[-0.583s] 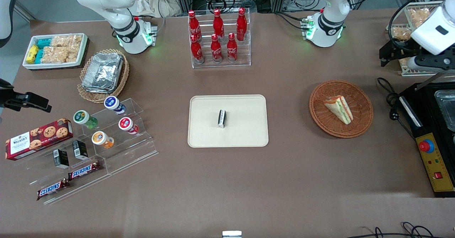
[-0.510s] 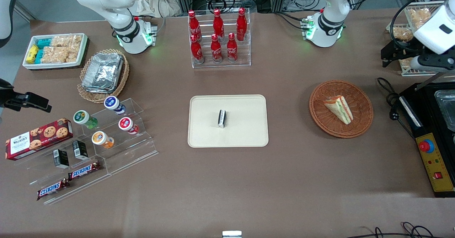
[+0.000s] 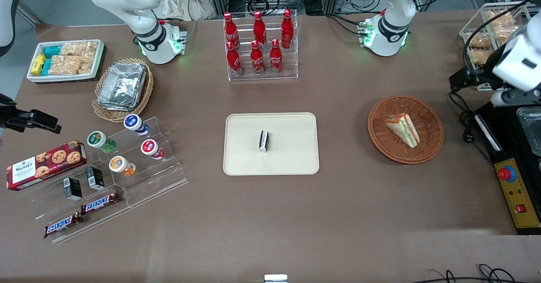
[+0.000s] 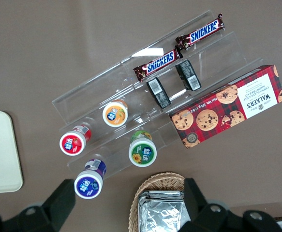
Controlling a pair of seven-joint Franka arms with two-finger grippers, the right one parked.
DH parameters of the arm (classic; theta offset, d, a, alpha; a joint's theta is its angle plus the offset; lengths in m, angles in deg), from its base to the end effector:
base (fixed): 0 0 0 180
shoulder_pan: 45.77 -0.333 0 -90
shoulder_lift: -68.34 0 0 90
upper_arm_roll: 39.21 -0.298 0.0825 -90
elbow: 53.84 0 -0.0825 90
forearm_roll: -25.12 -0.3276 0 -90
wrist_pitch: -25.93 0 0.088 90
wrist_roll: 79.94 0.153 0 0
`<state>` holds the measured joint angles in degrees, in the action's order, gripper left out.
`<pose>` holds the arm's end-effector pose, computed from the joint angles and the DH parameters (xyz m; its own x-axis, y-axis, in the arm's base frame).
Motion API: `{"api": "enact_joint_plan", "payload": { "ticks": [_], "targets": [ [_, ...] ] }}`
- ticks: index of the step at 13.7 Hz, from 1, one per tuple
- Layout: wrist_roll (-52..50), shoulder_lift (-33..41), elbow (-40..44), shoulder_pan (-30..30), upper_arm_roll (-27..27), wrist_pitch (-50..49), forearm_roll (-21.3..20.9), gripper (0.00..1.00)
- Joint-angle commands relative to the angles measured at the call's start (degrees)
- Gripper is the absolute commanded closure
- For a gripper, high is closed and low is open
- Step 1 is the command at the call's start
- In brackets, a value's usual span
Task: Place sandwich from basket to tray
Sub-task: 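Move the left gripper over the wrapped sandwich in the wicker basket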
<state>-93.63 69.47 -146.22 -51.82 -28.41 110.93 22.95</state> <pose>0.4756 -0.0342 0.5462 0.9825 0.1593 -0.0962 0.1534 -0.9860 -0.0662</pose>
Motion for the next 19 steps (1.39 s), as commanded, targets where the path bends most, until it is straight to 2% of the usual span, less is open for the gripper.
{"api": "enact_joint_plan", "payload": {
  "ticks": [1, 4, 5, 12, 19],
  "targets": [
    [-11.7, 5.4, -12.5, 0.8, -0.1, 8.7, 0.1, 0.0],
    [-24.8, 15.3, -33.8, 0.4, -0.3, 25.6, 0.4, 0.0],
    [-28.8, 15.9, -37.4, 0.4, -0.3, 29.1, 0.3, 0.0],
    [-31.7, 13.1, -50.2, 0.1, -0.5, 45.8, 0.2, 0.0],
    [-33.5, 4.5, -54.8, 0.1, -0.5, 60.2, 0.3, 0.0]
  ]
}}
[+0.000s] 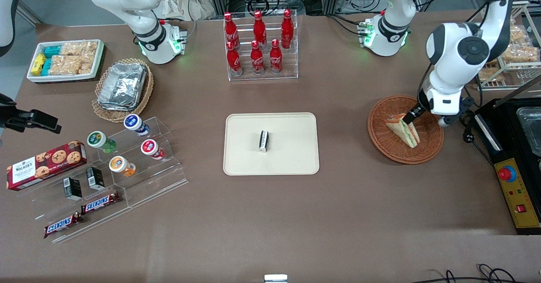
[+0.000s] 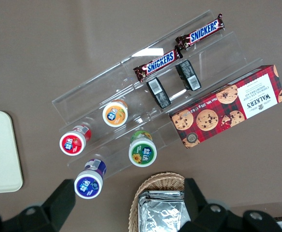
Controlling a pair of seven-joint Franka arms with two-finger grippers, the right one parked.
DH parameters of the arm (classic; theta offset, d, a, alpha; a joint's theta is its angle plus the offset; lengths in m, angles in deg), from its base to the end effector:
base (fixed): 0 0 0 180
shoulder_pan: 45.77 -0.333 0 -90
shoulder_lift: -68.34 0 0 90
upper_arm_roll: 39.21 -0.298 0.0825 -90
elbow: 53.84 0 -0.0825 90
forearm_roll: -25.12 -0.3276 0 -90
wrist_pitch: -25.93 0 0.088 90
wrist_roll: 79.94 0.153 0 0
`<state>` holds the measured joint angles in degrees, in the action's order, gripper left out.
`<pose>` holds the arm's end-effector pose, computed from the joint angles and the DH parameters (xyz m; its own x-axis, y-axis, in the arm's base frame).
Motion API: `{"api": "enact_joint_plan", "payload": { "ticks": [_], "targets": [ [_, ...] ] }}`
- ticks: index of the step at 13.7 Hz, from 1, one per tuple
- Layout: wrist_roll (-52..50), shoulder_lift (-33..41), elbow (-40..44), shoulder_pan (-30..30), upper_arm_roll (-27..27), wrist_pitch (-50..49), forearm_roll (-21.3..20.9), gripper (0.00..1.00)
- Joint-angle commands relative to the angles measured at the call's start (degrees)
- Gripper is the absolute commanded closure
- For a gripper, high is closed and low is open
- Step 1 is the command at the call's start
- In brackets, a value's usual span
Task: Place sandwich from basket to tray
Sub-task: 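Lower the left gripper and close it on the sandwich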
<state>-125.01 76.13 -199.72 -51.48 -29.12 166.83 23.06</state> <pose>0.4159 -0.0294 0.3014 0.7735 0.6304 0.0662 0.6318 -0.7751 -0.0011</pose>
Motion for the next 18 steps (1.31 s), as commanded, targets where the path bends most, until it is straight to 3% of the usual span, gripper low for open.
{"api": "enact_joint_plan", "payload": {
  "ticks": [1, 6, 7, 8, 9, 10, 11, 15, 18],
  "targets": [
    [-2.5, -3.5, -1.3, -0.3, 0.2, 5.7, 0.2, 0.0],
    [-2.3, -9.5, -1.9, -0.3, 0.1, 11.3, 0.0, 0.0],
    [-2.3, -10.4, -1.9, -0.3, 0.1, 12.3, -0.1, 0.05],
    [-2.3, -11.2, -1.9, -0.3, 0.1, 13.2, -0.1, 0.23],
    [-2.3, -11.7, -1.9, -0.3, 0.1, 14.2, -0.1, 0.47],
    [-2.3, -11.7, -1.9, -0.3, 0.1, 14.3, -0.1, 0.78],
    [-2.3, -11.6, -1.8, -0.3, 0.1, 14.3, -0.1, 1.0],
    [-1.7, -8.4, -0.7, -2.2, 0.1, 12.5, -0.1, 1.0],
    [0.9, -5.4, 9.2, -2.6, 0.1, -5.7, -0.5, 1.0]
  ]
}}
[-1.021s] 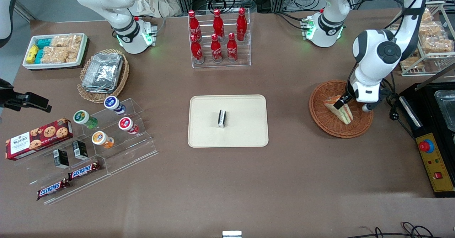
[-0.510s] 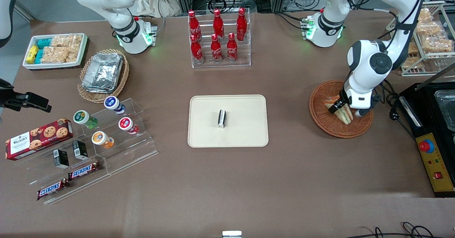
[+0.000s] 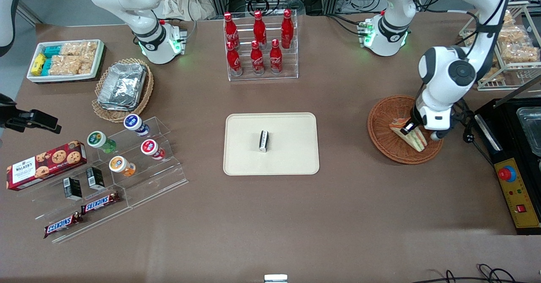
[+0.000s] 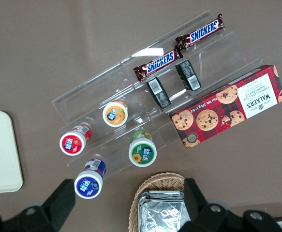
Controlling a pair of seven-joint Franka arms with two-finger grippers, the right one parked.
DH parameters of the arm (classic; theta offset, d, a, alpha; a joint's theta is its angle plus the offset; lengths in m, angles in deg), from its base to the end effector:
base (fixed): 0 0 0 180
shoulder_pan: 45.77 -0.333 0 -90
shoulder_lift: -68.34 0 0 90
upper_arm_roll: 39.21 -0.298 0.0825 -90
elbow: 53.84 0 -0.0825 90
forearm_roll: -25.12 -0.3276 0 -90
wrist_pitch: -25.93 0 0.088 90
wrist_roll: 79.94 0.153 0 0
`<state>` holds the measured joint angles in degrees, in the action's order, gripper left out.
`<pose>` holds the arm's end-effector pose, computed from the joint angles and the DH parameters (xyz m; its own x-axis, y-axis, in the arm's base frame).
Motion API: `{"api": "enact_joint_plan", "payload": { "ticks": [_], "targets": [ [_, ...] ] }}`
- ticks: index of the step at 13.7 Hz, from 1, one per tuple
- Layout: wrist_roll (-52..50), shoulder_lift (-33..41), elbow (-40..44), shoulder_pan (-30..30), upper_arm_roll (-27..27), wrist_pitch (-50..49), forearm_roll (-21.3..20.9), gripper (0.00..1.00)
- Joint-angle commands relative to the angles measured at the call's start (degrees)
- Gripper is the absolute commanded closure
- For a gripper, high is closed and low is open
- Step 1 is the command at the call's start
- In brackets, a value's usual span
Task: Place sandwich from basket to tray
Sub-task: 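Lift the sandwich and carry it with the left gripper to the tray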
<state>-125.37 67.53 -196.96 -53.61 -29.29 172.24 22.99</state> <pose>0.4403 -0.0157 0.2645 0.7468 0.6636 0.0430 0.6637 -0.7479 0.0159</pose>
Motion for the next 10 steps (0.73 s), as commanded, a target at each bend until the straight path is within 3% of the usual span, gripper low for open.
{"api": "enact_joint_plan", "payload": {
  "ticks": [1, 6, 10],
  "targets": [
    [3.2, 3.1, 12.3, -0.4, 0.5, -19.3, -0.2, 1.0],
    [13.1, 1.7, 38.8, 1.3, 1.1, -47.7, 1.3, 1.0],
    [12.2, -0.8, 44.3, 9.9, 7.4, -49.5, 1.6, 1.0]
  ]
}}
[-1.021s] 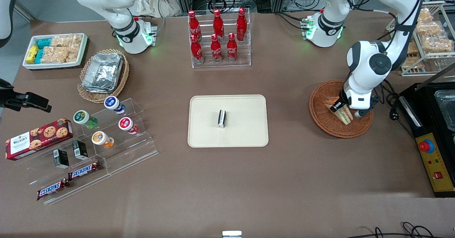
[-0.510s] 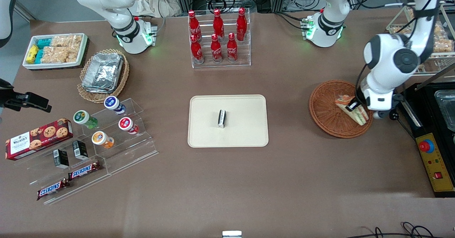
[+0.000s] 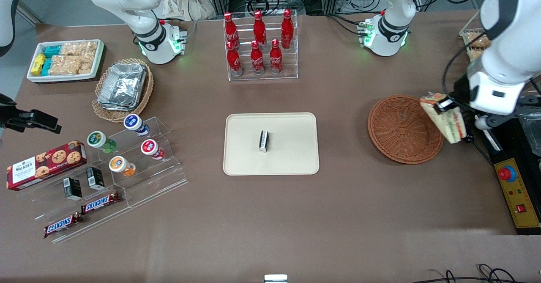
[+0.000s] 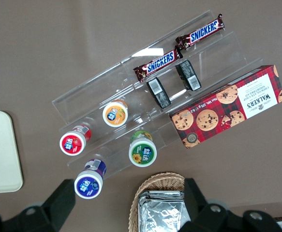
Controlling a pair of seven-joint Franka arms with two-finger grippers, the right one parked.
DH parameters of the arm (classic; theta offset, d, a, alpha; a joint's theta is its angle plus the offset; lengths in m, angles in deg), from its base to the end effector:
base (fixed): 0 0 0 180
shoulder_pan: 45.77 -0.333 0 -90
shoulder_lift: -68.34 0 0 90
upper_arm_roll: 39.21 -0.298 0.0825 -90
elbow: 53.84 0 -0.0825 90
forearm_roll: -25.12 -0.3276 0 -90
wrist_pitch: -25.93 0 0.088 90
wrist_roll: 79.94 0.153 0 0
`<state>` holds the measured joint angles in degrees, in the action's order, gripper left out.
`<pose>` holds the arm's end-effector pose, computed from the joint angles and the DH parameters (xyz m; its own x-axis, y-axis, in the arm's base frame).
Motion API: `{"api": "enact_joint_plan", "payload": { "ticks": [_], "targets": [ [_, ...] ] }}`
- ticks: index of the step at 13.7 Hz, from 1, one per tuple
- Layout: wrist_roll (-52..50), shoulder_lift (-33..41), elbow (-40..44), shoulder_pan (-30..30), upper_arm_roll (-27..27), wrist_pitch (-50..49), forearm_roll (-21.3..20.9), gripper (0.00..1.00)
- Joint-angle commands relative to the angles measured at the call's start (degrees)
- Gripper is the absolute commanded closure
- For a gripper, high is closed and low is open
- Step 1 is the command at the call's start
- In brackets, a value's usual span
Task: Place sandwich from basket to tray
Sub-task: 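Lift the sandwich and carry it with the left gripper to the tray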
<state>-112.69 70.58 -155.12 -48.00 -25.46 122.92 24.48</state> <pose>0.4801 -0.0978 0.5074 0.9323 0.3613 -0.0201 0.3604 -0.9321 -0.0371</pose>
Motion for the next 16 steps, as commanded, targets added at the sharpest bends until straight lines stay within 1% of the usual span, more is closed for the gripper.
{"api": "enact_joint_plan", "payload": {
  "ticks": [1, 2, 3, 4, 6, 9, 10, 12, 16],
  "targets": [
    [-0.6, -6.4, 3.1, 6.1, 5.9, 1.8, 0.1, 1.0],
    [-1.3, -9.2, 3.2, 7.9, 8.0, 5.5, 0.5, 1.0],
    [-3.6, -11.5, 2.9, 9.6, 9.3, 10.2, 1.4, 1.0],
    [-6.1, -14.3, 2.8, 11.8, 9.8, 14.8, 1.5, 1.0],
    [-8.0, -20.7, 2.3, 17.0, 9.8, 21.8, -0.1, 1.0],
    [-7.8, -28.8, 1.3, 19.7, 9.8, 30.8, -1.4, 1.0],
    [-7.7, -31.2, 1.3, 20.2, 9.7, 33.0, -2.6, 1.0],
    [-7.3, -34.8, 1.1, 20.2, 9.7, 34.3, -5.9, 1.0],
    [-7.2, -35.1, -0.9, 19.9, 9.5, 34.3, -6.4, 1.0]
  ]
}}
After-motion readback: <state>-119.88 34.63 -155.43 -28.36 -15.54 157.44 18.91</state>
